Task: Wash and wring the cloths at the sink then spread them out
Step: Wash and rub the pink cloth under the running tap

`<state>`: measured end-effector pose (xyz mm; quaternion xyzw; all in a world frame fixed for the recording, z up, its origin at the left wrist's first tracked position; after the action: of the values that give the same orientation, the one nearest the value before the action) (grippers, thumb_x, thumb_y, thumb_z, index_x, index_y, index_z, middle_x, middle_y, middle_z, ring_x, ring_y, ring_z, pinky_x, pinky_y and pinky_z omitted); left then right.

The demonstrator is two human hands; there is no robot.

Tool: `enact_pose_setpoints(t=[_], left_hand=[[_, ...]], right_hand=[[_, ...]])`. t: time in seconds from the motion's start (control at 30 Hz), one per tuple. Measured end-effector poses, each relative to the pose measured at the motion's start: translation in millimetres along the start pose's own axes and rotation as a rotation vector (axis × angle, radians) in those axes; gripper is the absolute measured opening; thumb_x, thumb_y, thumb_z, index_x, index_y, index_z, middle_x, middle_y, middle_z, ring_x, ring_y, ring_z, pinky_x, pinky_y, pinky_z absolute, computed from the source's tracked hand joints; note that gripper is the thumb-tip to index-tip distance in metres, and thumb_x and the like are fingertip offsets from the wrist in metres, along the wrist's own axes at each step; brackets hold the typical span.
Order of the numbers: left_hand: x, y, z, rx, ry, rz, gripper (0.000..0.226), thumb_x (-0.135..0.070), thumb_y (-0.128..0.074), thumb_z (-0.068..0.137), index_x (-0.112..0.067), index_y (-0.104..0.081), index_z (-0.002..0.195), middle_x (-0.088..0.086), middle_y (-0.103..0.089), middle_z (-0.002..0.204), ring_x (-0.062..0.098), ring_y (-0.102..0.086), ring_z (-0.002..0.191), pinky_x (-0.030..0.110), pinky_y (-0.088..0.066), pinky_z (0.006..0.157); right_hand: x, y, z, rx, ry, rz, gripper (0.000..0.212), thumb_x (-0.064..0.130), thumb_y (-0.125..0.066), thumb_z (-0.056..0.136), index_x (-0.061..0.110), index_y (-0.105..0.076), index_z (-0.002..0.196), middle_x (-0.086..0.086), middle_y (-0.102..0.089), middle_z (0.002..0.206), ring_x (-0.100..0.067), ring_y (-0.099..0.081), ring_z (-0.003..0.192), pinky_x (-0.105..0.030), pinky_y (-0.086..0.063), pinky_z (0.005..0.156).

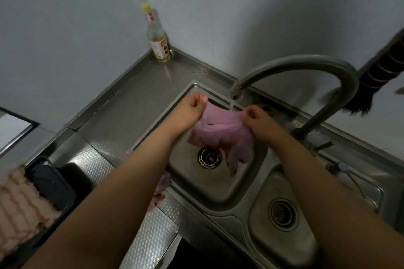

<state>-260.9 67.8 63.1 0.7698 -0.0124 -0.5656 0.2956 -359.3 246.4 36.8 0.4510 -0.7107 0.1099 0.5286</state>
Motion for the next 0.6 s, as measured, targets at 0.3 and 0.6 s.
enact_pose_setpoints(t=[0.3, 0.6], left_hand=[[-24.2, -79.3, -15.1, -0.064, 0.634, -0.970, 0.027, -0.017, -0.039, 0.104, -0.002, -0.060, 0.097, 0.010, -0.060, 0.070, 0.016, -0.062, 0.057, 0.022, -0.053, 0.049], [-15.0, -88.4, -6.5, -0.146, 0.747, -1.021, 0.027, -0.024, -0.046, 0.102, -0.006, -0.063, 0.089, 0.005, -0.063, 0.068, 0.014, -0.064, 0.064, 0.023, -0.054, 0.060]], right_hand=[[39.8, -36.7, 7.2, -0.360, 0.037, 0.025, 0.027, 0.025, -0.045, 0.099, 0.008, -0.061, 0.086, -0.007, -0.063, 0.081, -0.018, -0.063, 0.078, -0.019, -0.038, 0.058], [40.3, -33.9, 23.0, -0.445, 0.011, -0.144, 0.029, 0.021, -0.043, 0.096, 0.003, -0.064, 0.086, -0.012, -0.066, 0.082, -0.025, -0.064, 0.079, -0.033, -0.049, 0.069]])
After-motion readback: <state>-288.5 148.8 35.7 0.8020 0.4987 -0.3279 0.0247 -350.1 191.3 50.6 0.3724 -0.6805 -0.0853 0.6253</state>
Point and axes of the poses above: each hand's wrist, its own z-axis towards the middle knuckle, its own y-axis out of the back of the hand, x = y × z, the point moved 4 cm from there along z, towards the middle knuckle
